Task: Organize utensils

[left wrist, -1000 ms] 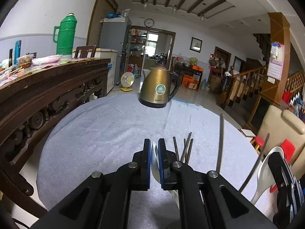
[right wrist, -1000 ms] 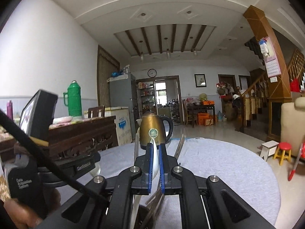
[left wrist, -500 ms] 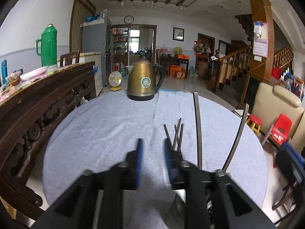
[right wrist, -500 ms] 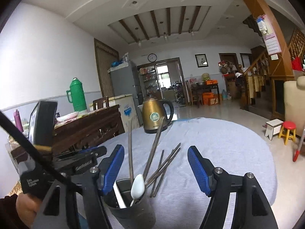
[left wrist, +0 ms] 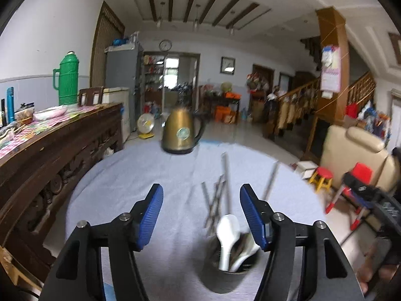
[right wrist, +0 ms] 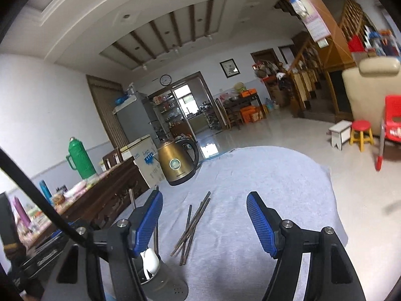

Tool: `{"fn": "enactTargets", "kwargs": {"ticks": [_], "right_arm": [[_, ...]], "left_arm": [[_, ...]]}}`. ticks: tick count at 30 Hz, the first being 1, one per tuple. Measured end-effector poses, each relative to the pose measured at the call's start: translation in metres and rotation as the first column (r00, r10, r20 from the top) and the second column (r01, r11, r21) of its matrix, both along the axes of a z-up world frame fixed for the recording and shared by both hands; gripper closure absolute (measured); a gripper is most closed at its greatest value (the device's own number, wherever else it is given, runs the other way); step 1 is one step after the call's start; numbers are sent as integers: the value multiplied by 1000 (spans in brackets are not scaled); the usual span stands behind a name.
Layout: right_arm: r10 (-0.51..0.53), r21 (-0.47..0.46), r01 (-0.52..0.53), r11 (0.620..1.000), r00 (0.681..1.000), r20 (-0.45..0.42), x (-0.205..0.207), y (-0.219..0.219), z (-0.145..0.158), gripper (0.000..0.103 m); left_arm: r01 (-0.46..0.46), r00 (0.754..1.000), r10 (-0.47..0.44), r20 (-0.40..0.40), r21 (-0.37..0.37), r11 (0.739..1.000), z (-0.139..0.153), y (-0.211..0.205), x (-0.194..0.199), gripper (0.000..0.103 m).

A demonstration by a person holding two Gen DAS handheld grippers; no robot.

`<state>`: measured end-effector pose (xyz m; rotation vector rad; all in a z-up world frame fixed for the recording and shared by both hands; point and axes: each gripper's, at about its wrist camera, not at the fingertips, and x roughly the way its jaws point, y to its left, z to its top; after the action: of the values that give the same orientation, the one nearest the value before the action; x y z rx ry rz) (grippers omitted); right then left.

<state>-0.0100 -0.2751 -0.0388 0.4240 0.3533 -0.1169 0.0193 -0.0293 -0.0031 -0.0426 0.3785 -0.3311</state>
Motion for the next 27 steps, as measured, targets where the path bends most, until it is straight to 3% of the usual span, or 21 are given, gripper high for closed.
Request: {"fn": "enactTargets", "kwargs": {"ticks": [6, 10, 12, 14, 17, 19, 27], "right_arm": [[-3, 70, 0, 998, 999, 39, -25, -18, 22, 28], [-20, 88, 15, 996, 998, 56, -38, -23, 36, 24], [-37, 71, 34, 997, 999, 34, -41, -25, 39, 24], [-19, 106, 15, 994, 999, 29, -40, -27, 41, 24], [5, 188, -9, 982, 1000, 20, -34, -32, 38, 24], [24, 226, -29, 974, 999, 24, -31, -30, 36, 24], [93, 256, -109, 960, 993, 75, -30, -4, 38, 24]], "left_arm": [[42, 999, -39, 22, -129, 991, 20, 1, -27, 28], [-41, 997, 47, 57, -99, 994, 28, 4, -33, 22], [-75, 996, 78, 33, -85, 994, 28, 10, -28, 20], [-67, 997, 63, -35, -128, 990, 26, 21, -19, 20], [-56, 997, 37, -74, -277, 959, 23, 39, -20, 20], [-53, 998, 36, -57, -330, 942, 22, 40, -27, 20], [-14, 999, 27, 32, -356, 934, 23, 23, -47, 19]]}}
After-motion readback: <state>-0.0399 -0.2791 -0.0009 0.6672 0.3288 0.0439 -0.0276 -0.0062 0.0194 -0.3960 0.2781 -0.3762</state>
